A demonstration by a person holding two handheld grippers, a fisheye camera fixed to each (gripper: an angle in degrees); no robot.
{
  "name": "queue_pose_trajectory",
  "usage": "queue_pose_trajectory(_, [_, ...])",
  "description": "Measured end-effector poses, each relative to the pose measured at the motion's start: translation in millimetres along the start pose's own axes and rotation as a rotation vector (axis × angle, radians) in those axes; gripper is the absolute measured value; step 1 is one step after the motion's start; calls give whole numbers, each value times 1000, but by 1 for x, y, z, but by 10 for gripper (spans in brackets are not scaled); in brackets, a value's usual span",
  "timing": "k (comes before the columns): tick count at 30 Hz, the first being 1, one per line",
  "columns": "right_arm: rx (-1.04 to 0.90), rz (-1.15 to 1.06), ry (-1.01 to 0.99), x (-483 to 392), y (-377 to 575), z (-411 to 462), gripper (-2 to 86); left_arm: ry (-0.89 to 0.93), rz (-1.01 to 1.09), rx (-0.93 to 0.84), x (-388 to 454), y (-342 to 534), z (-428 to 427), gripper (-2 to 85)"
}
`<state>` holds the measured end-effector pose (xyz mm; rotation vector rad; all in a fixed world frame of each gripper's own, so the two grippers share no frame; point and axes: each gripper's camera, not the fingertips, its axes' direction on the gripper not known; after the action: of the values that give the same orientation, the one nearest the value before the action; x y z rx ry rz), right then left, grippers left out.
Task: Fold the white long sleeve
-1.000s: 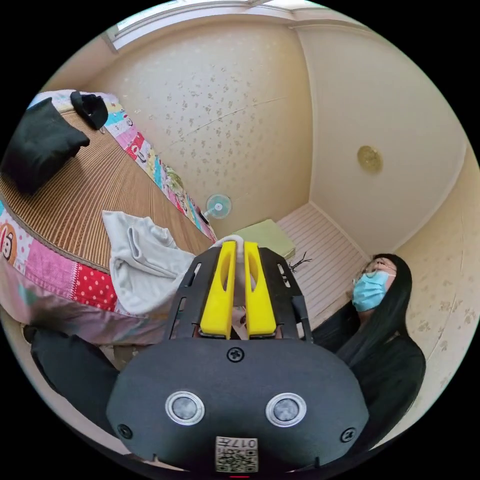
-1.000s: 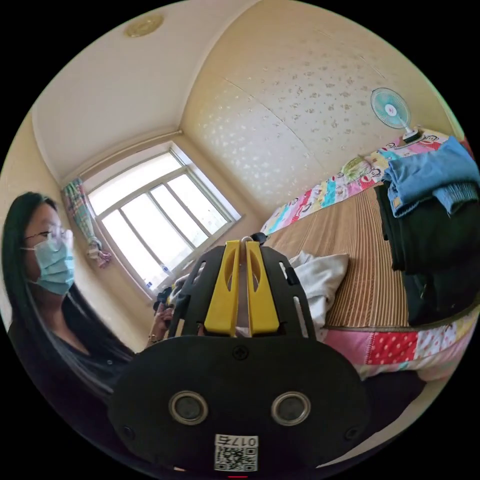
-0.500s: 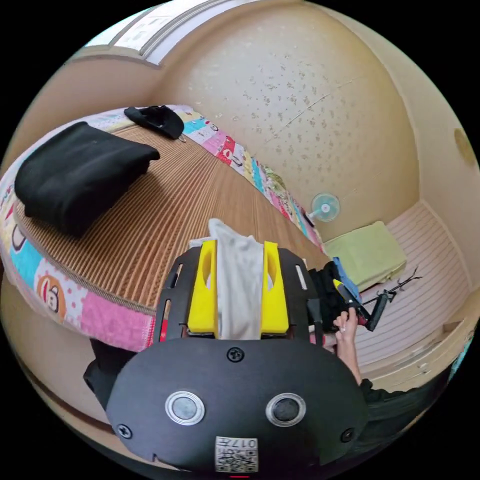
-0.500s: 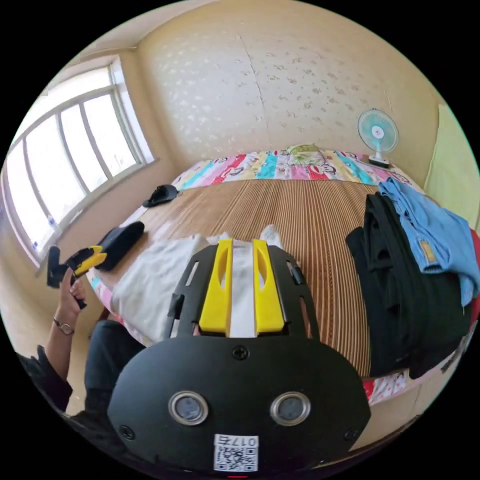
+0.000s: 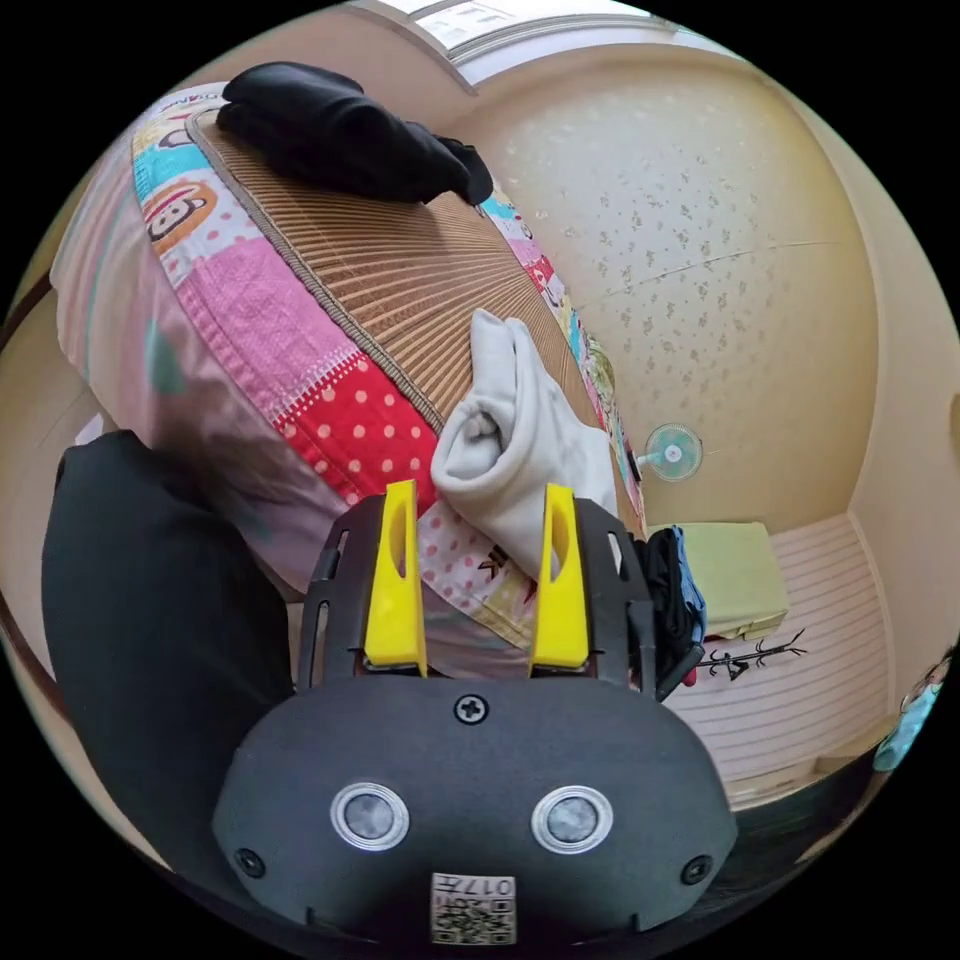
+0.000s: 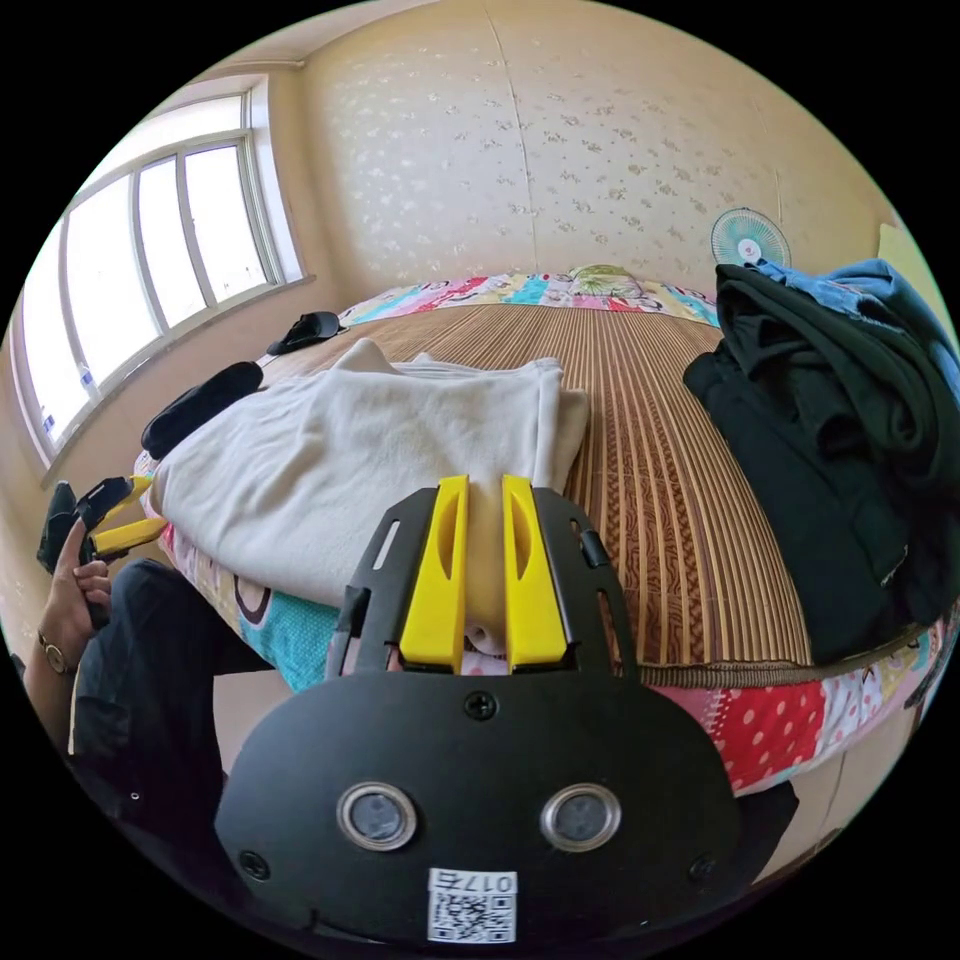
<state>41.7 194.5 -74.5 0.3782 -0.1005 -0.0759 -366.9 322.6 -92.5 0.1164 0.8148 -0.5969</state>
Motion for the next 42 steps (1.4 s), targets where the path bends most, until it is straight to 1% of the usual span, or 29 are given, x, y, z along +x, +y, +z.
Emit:
queue_pose_trajectory(3, [5,-1,1,-1,4,-2,61,114,-19,74,5,9,2,86])
queue_pose_trajectory(5, [9,-3,7,-2,7,-4,56,210,43,148,30,16,0,57])
queue_pose_trajectory(6, [12,-3,7,-1,8,-5,55,220,70,156,40,16,2,55])
queue_pose_trajectory(7, [18,-3,4,0,9,-7,51,243,141,152,66,13,9,53])
queue_pose_trajectory(9, [35,8,-6,4,12,-13,40,296,242,106,111,7,28,52])
queue_pose_trajectory(11, [126,81,21,16,22,-32,21,368,381,36,180,8,58,52])
queue_pose_trajectory(12, [160,98,33,20,25,-39,18,382,422,18,198,12,66,51])
queue_pose_trajectory(14, [281,140,85,36,35,-62,11,416,596,-63,266,41,100,52])
queue_pose_trajectory(15, [298,147,94,40,37,-67,10,423,631,-87,280,50,108,52])
queue_pose_trajectory(17, [310,203,121,63,40,-75,9,440,728,-198,323,97,146,52])
queue_pose_trajectory(19, [300,270,122,84,43,-78,10,414,785,-292,341,133,177,52])
queue_pose_trajectory(22, [320,371,68,119,51,-86,14,317,831,-431,351,180,225,65])
queue_pose_trajectory(23, [334,389,33,131,55,-89,17,322,849,-475,350,192,236,73])
queue_pose_trajectory(25, [344,406,-24,146,60,-91,23,372,884,-508,348,204,239,74])
queue_pose_trajectory(26, [344,411,-68,156,61,-90,33,359,898,-498,346,207,235,66])
queue_pose_trajectory(27, [344,410,-94,160,61,-89,40,335,901,-484,344,208,232,66])
queue_pose_trajectory(29, [322,388,-219,174,56,-83,90,189,886,-384,334,199,213,81])
queue_pose_trajectory(30, [313,372,-258,177,54,-81,106,152,873,-354,331,194,207,88])
queue_pose_trajectory(32, [274,292,-419,187,46,-73,170,40,776,-239,311,168,185,142])
queue_pose_trajectory(34, [273,272,-529,197,44,-69,214,18,681,-177,290,146,172,181])
queue_pose_trajectory(35, [284,281,-575,205,46,-66,229,6,598,-171,273,132,170,202])
queue_pose_trajectory(36, [281,294,-579,209,47,-64,232,12,560,-180,265,126,171,207])
queue_pose_trajectory(37, [238,334,-549,216,47,-58,233,30,487,-213,249,115,176,217])
queue_pose_trajectory(38, [157,383,-499,223,45,-47,231,54,415,-255,233,108,184,223])
queue_pose_trajectory(39, [104,406,-481,228,44,-41,230,65,379,-279,225,106,189,226])
queue_pose_trajectory(41, [59,386,-466,237,38,-38,218,129,277,-375,201,104,209,227])
queue_pose_trajectory(42, [35,382,-471,239,37,-37,213,149,274,-378,199,104,210,226])
